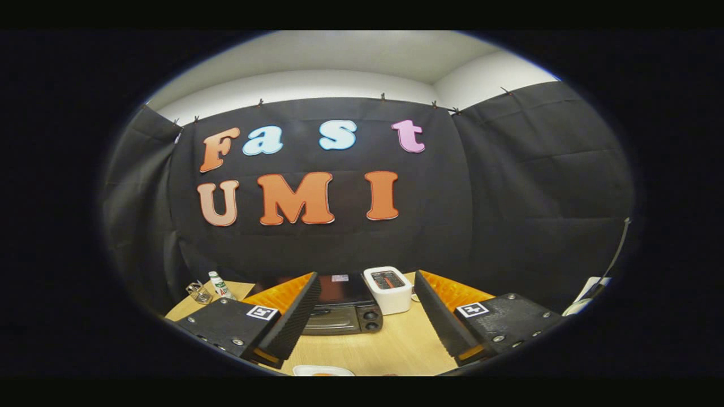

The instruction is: Open the toaster oven, put the food inside, and close the toaster oven door.

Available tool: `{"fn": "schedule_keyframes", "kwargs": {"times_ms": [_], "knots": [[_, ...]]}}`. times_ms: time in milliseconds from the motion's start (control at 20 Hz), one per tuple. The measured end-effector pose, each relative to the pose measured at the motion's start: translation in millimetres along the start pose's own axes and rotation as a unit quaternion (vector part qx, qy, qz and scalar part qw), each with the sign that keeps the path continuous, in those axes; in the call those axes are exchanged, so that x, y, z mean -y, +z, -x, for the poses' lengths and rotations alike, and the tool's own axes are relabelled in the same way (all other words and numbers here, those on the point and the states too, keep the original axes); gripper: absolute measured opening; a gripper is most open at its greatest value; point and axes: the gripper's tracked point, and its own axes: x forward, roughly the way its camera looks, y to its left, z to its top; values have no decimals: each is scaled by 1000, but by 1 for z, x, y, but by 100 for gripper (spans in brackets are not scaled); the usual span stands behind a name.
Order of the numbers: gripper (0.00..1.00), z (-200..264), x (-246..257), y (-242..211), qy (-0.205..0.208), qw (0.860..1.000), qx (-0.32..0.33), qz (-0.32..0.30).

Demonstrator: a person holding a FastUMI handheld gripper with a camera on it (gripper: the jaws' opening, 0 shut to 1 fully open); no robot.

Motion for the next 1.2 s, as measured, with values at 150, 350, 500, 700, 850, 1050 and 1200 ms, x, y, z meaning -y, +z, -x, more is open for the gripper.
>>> {"fn": "schedule_keyframes", "kwargs": {"times_ms": [150, 350, 500, 700, 850, 1050, 1200], "knots": [[99, -24, -29, -19, 27, 1000, -16, -4], [99, -60, -66, -48, 59, 997, -45, 0], [99, -90, -93, -75, 77, 995, -64, 19], [99, -125, -119, -123, 94, 989, -98, 63], [99, -138, -132, -154, 104, 983, -135, 67], [99, -144, -143, -182, 114, 976, -167, 74], [99, -143, -144, -196, 115, 972, -191, 73]]}}
